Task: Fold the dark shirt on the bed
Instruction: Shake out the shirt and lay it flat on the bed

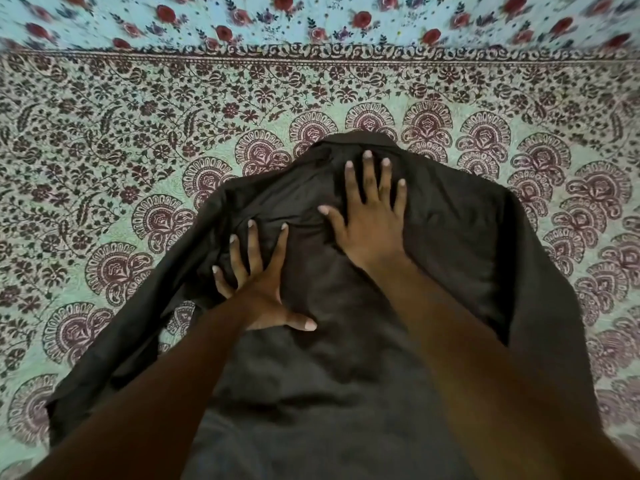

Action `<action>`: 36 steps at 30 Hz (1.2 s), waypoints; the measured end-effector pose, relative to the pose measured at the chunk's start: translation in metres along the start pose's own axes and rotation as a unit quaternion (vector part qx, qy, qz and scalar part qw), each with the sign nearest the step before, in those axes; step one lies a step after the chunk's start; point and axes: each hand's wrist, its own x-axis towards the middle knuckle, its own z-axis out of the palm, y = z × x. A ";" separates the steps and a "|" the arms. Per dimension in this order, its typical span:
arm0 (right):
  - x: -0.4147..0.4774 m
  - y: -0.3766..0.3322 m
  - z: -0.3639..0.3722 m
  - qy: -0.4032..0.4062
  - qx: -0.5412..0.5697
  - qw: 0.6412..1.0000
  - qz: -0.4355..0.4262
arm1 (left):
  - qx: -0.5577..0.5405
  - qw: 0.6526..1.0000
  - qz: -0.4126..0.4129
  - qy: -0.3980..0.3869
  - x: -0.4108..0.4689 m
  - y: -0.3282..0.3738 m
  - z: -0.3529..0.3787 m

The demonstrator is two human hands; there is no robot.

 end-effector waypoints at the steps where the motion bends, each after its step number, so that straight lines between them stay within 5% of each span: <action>1: -0.022 -0.010 0.000 0.012 0.006 0.999 -0.033 | 0.003 1.000 -0.001 0.002 0.000 0.000 0.001; 5: -0.113 0.005 0.014 -0.015 -0.023 0.991 -0.129 | 0.004 1.000 0.000 0.012 0.000 -0.001 0.003; 12: -0.132 0.069 0.007 0.036 -0.027 0.981 0.187 | -0.008 0.999 0.026 0.038 -0.004 -0.007 0.012; 17: -0.233 0.000 0.013 -0.015 -0.029 0.998 -0.050 | 0.015 0.973 0.096 0.209 -0.045 -0.028 0.066; 20: -0.307 0.009 0.020 -0.027 -0.045 0.998 -0.031 | 0.089 0.946 0.143 0.278 -0.115 -0.068 0.144; 26: -0.352 0.058 0.016 0.046 -0.046 0.969 0.239 | 0.083 0.953 0.055 0.286 -0.223 -0.135 0.234; 28: -0.365 0.036 0.015 0.033 -0.038 0.980 0.190 | 0.070 0.956 0.028 0.283 -0.242 -0.137 0.249; 32: -0.430 0.006 0.017 -0.060 -0.043 0.993 -0.093 | 0.045 0.962 -0.017 0.269 -0.265 -0.144 0.263; 36: -0.491 0.046 0.000 -0.030 -0.052 0.993 0.106 | -0.009 0.965 -0.073 0.252 -0.292 -0.153 0.273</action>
